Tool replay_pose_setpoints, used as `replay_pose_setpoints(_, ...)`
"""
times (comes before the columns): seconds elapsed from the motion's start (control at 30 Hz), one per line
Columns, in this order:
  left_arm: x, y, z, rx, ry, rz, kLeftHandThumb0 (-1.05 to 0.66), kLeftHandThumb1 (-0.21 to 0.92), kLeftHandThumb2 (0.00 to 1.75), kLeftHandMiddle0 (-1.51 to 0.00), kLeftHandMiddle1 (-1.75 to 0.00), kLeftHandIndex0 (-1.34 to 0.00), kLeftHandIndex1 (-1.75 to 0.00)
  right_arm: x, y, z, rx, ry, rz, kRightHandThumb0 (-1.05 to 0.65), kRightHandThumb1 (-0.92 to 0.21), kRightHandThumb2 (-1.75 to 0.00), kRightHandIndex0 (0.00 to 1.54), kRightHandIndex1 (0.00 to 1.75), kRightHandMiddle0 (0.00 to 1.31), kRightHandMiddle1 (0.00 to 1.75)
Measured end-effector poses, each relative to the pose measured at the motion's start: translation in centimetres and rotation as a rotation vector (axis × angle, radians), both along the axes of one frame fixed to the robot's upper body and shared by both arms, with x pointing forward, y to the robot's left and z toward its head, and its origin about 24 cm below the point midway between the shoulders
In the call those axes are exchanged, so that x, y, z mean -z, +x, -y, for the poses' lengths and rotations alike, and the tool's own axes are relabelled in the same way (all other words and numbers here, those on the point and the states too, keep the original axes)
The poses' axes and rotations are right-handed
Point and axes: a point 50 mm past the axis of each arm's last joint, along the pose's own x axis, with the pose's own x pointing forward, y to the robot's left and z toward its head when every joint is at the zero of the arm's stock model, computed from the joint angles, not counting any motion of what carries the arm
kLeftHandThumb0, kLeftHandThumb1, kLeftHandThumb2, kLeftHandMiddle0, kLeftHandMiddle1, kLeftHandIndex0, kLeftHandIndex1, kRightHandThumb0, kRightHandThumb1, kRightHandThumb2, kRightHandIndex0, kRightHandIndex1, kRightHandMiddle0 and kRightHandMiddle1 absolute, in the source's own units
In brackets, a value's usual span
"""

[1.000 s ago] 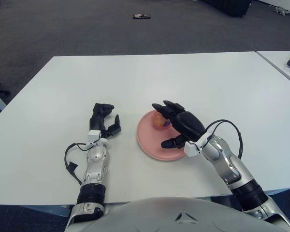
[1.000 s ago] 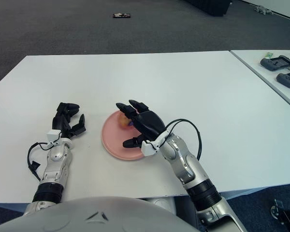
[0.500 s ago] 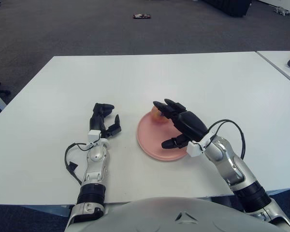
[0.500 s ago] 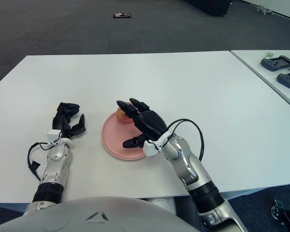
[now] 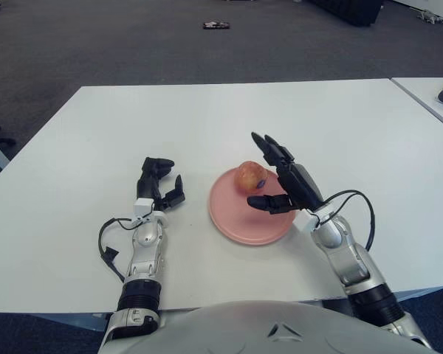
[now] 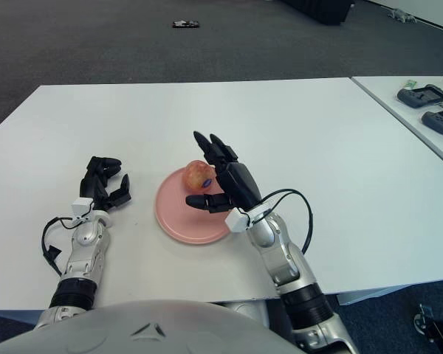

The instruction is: Put the apple into the plate.

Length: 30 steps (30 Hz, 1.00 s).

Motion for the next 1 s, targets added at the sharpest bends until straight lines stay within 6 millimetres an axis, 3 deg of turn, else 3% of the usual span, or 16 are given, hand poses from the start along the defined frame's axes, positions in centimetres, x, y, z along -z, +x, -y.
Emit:
replay_pose_setpoints(0.07, 0.0, 0.0, 0.0, -0.001, -0.001, 0.0, -0.01, 0.41, 1.11, -0.68, -1.42, -0.37, -1.75, 0.0, 0.0, 0.1, 0.052, 0.11, 0.02, -0.6, -0.65, -1.11, 0.0, 1.06, 0.0, 1.3)
replay_pose_setpoints(0.13, 0.0, 0.0, 0.0, -0.002, -0.001, 0.001, -0.01, 0.41, 1.11, -0.68, -1.42, -0.37, -1.75, -0.1, 0.0, 0.3, 0.102, 0.206, 0.042, -0.57, -0.65, -1.16, 0.03, 1.18, 0.02, 1.44)
replay_pose_setpoints(0.23, 0.0, 0.1, 0.1, -0.001, -0.003, 0.003, -0.01, 0.4, 1.12, -0.7, -1.4, -0.37, -1.75, 0.0, 0.1, 0.9, 0.172, 0.3, 0.073, -0.42, -0.82, -0.75, 0.14, 1.27, 0.14, 1.65)
replay_pose_setpoints(0.3, 0.0, 0.1, 0.1, -0.002, -0.004, 0.003, -0.01, 0.4, 1.12, -0.71, -1.39, -0.38, -1.75, 0.4, 0.4, 1.6, 0.232, 0.355, 0.08, -0.39, -0.85, -0.67, 0.21, 1.3, 0.18, 1.7)
replay_pose_setpoints(0.5, -0.1, 0.0, 0.1, -0.002, -0.004, 0.002, -0.01, 0.4, 1.09, -0.72, -1.33, -0.4, -1.75, 2.1, 1.2, 4.0, 0.396, 0.434, 0.053, -0.38, -0.73, -0.79, 0.39, 1.41, 0.29, 1.74)
replay_pose_setpoints(0.57, -0.1, 0.0, 0.0, -0.003, -0.003, 0.001, -0.01, 0.42, 1.07, -0.72, -1.31, -0.4, -1.75, 2.3, 1.2, 4.4, 0.452, 0.457, 0.049, -0.39, -0.66, -0.89, 0.47, 1.53, 0.35, 1.74)
replay_pose_setpoints(0.7, -0.1, 0.0, 0.0, -0.003, -0.002, -0.005, -0.01, 0.43, 1.05, -0.71, -1.3, -0.4, -1.75, 2.6, 1.2, 4.6, 0.518, 0.488, 0.039, -0.41, -0.58, -1.0, 0.6, 1.68, 0.41, 1.75)
replay_pose_setpoints(1.0, -0.1, 0.0, 0.0, -0.001, 0.0, -0.008, -0.01, 0.41, 1.08, -0.72, -1.31, -0.41, -1.75, 3.8, 1.3, 4.9, 0.582, 0.494, -0.001, -0.42, -0.53, -1.06, 0.72, 1.74, 0.45, 1.75)
